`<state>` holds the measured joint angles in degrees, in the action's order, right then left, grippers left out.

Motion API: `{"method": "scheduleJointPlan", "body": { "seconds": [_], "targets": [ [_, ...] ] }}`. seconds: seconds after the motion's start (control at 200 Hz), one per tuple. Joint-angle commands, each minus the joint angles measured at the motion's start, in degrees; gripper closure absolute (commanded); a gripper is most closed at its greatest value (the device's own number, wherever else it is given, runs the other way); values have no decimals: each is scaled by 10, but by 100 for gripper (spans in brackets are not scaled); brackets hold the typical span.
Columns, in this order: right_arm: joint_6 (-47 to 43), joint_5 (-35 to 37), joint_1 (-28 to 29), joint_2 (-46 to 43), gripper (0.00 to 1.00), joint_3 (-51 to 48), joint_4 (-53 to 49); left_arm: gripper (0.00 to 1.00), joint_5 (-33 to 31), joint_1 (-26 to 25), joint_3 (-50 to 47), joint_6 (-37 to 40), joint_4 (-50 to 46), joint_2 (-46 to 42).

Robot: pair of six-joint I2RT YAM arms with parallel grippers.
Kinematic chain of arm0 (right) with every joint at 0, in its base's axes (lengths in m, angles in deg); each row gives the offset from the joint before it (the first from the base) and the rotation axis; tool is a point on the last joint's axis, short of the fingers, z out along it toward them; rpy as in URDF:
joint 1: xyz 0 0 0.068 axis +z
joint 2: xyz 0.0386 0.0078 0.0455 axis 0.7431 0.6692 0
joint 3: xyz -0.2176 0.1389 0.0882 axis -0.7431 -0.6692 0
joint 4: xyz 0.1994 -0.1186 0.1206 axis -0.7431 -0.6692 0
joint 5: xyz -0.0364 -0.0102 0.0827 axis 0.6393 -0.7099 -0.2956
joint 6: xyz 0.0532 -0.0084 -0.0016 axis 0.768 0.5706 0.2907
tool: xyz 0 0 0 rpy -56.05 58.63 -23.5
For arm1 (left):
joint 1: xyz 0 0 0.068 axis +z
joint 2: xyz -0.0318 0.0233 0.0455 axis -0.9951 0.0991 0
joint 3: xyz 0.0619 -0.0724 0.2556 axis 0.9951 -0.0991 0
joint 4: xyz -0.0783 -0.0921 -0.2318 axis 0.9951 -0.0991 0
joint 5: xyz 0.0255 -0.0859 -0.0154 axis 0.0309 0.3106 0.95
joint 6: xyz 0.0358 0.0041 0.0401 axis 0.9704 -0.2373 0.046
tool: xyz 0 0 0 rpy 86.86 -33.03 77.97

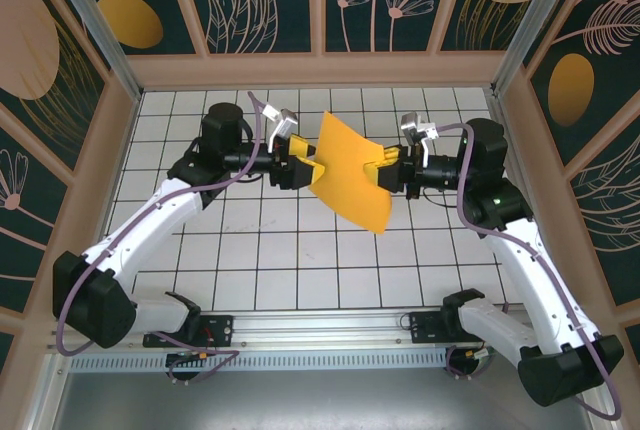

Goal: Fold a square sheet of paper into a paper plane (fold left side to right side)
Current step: Place a square sheet of paper at the center of the table.

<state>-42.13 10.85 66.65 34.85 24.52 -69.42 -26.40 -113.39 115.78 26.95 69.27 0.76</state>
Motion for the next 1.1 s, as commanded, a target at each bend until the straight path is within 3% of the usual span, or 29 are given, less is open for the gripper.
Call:
{"method": "scheduleJointPlan", "body": {
  "seconds": [0.0, 0.185, 0.335, 0.435, 0.585, 0.671, 0.761, 0.921, 1.096],
  "targets": [
    [-17, -8, 4, -7, 78, 2, 7, 25, 43, -12, 24, 20, 3, 16],
    [-30, 43, -10, 2, 77, -13, 2, 53, 49, -13, 17, 29, -7, 16],
    [-23, 85, -29, 13, 77, -30, 2, 82, 46, -14, -4, 11, 3, 16],
    [-22, 110, -35, 22, 73, -38, -1, 91, 31, -13, -20, -5, 7, 17],
    [-11, 163, -47, 30, 66, -53, 0, 100, -3, -14, -60, -44, 31, 16],
    [2, 181, -56, 39, 62, -62, 2, 100, -33, -13, -82, -75, 44, 23],
    [11, 215, -62, 53, 47, -66, -10, 100, -54, -13, -126, -122, 70, 34],
    [48, 359, -72, 82, 20, -70, -47, 100, -136, -14, -197, -217, 112, 59],
    [101, 387, -74, 109, 14, -108, -26, 100, -202, -13, -238, -271, 129, 116]
  ]
}}
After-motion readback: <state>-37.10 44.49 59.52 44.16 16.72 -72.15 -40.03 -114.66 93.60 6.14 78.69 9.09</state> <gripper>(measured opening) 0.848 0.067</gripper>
